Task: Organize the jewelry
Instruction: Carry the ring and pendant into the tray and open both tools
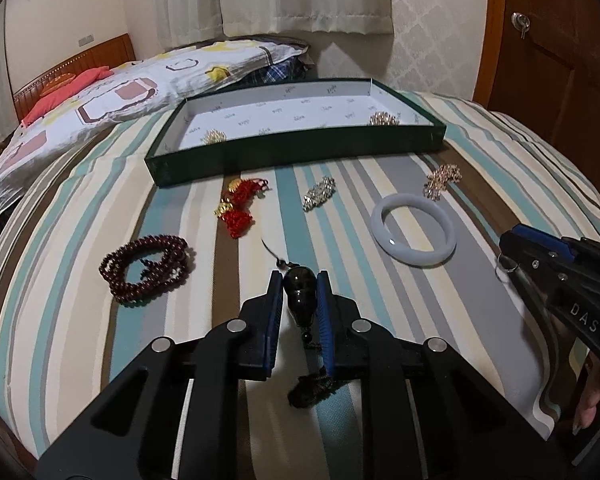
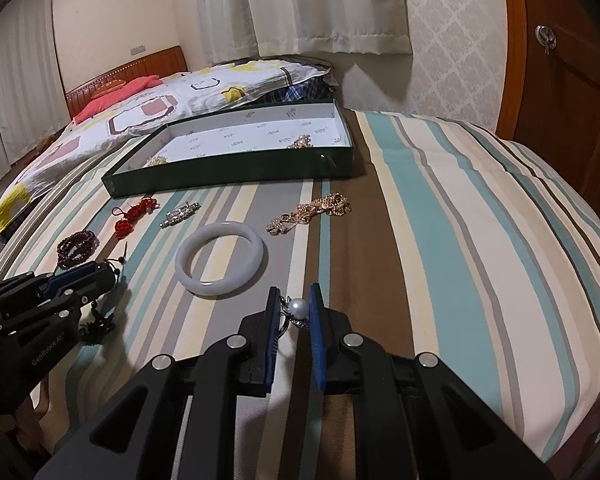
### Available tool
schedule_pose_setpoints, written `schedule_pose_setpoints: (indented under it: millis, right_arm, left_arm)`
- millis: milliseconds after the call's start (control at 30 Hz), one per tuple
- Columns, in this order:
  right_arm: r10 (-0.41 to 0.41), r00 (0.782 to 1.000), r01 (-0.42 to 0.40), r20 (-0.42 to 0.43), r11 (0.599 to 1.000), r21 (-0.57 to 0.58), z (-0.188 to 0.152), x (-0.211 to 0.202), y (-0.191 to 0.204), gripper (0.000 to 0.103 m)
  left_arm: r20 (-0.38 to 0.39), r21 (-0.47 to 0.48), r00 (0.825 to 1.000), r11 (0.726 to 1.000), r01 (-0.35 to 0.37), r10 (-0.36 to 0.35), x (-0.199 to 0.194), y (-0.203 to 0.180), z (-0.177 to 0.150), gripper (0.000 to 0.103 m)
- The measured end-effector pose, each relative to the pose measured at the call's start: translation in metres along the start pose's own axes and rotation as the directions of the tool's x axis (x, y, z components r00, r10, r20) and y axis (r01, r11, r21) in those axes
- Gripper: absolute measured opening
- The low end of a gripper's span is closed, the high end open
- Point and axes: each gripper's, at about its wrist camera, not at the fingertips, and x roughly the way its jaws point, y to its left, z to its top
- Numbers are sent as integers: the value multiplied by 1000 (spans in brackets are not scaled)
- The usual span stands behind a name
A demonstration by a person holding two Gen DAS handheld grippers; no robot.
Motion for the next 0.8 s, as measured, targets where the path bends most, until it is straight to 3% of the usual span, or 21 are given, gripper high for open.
schedule_pose_setpoints:
  millis: [467, 800]
  right_arm:
    - [38, 998, -37, 46, 999, -17, 28, -8, 14, 15]
    - [82, 988, -76, 133, 996, -49, 88, 3, 28, 15]
  left_arm:
    - [84, -24, 996, 1000, 7, -5, -19, 12, 28, 17]
    - [156, -75, 988, 997, 17, -5, -10, 27, 82, 17]
